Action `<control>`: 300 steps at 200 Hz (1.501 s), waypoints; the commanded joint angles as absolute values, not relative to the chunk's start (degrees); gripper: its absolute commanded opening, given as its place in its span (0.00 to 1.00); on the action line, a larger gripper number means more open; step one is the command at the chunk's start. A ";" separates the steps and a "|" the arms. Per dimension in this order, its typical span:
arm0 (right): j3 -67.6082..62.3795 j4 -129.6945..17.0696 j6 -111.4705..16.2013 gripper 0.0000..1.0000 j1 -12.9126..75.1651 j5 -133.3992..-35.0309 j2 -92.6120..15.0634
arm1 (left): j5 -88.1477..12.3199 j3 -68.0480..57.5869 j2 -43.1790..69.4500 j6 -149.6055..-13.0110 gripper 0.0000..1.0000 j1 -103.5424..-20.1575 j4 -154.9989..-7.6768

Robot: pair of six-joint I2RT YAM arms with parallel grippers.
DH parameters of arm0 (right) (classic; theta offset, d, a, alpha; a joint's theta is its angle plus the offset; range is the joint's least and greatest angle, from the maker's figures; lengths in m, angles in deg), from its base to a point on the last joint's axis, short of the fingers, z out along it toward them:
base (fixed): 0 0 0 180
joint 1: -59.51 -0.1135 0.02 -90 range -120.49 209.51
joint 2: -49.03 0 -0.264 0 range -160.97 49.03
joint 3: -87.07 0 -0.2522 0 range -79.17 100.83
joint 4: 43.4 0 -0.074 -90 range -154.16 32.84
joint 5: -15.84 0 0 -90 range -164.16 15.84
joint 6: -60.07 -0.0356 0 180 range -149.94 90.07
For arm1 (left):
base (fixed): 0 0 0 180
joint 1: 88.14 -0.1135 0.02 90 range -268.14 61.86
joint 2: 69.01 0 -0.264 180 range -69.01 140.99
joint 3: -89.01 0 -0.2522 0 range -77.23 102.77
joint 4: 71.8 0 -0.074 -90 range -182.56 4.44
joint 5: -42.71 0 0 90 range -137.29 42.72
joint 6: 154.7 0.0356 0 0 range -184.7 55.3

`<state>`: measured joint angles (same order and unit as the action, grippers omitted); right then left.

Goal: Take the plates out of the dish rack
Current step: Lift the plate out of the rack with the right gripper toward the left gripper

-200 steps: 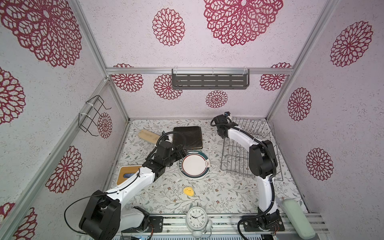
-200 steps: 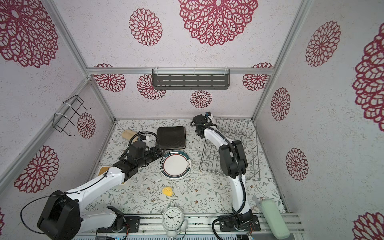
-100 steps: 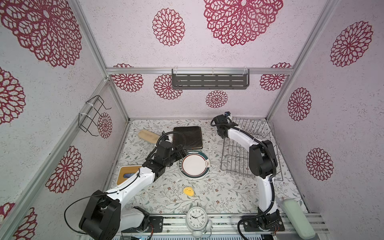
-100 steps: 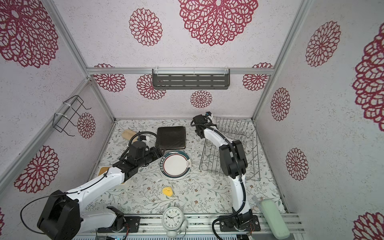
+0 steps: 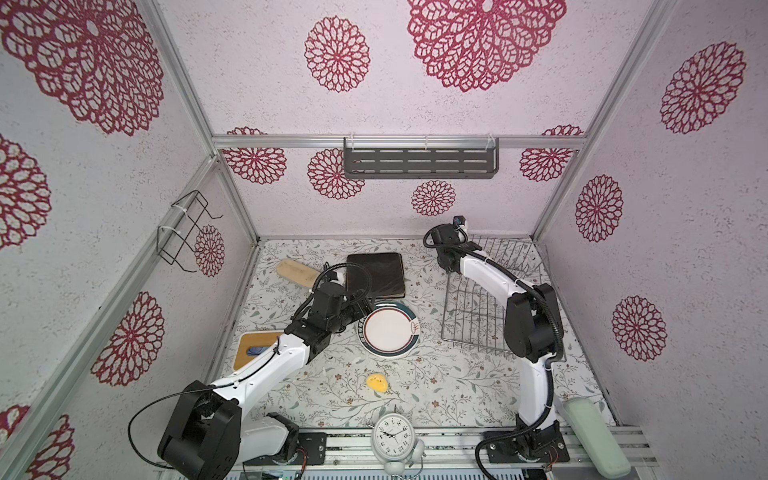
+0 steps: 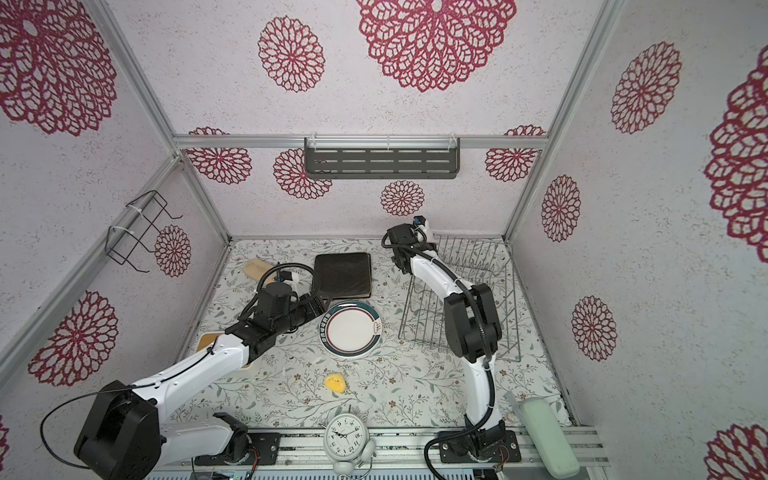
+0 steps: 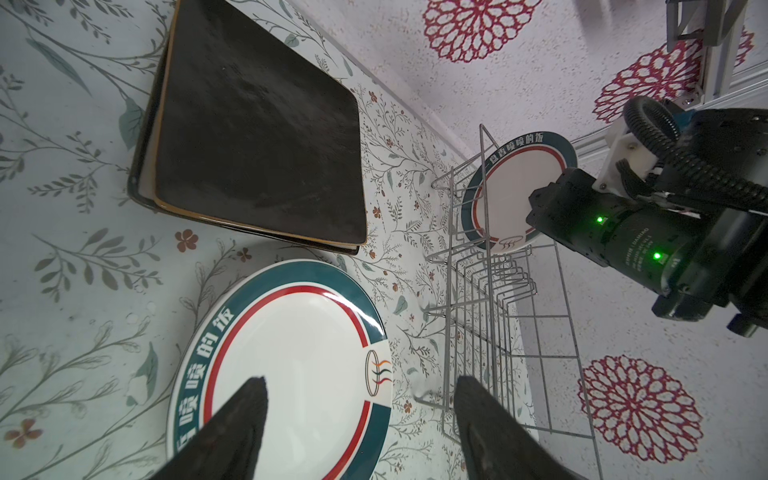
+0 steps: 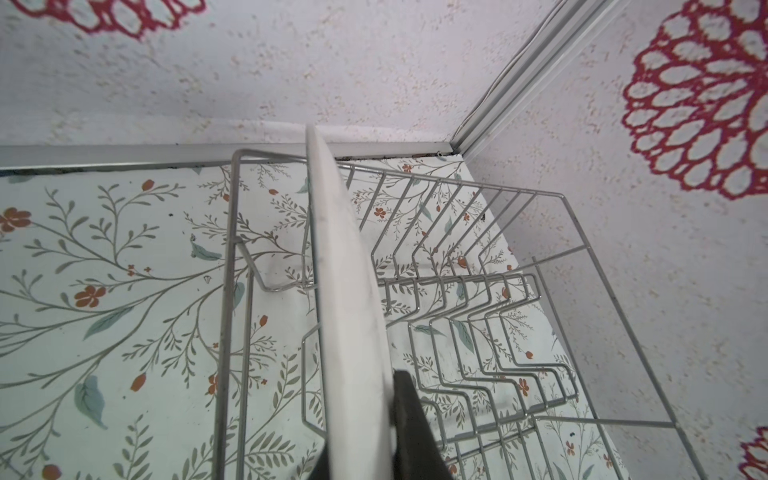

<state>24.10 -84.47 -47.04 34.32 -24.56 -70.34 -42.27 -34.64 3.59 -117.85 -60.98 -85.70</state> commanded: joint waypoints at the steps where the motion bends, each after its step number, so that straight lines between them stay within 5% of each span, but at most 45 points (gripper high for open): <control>1: 24.32 -82.17 -47.25 0.05 34.17 -21.44 -65.33 | -42.49 -33.73 2.10 -117.52 0.75 -61.07 -85.56; 165: 14.56 -75.98 -45.04 0.04 32.27 -20.61 -51.17 | -42.46 -33.23 2.47 -118.49 0.75 -60.48 -83.82; 300: -15.60 -63.51 -56.68 0.00 31.98 -42.44 -18.32 | -38.24 -22.91 11.83 -121.92 0.75 -60.59 -77.30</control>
<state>-13.96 -68.74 -51.93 31.98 -36.78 -23.68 -40.70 -23.89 9.75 -120.36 -60.70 -81.48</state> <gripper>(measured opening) 0.130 0.753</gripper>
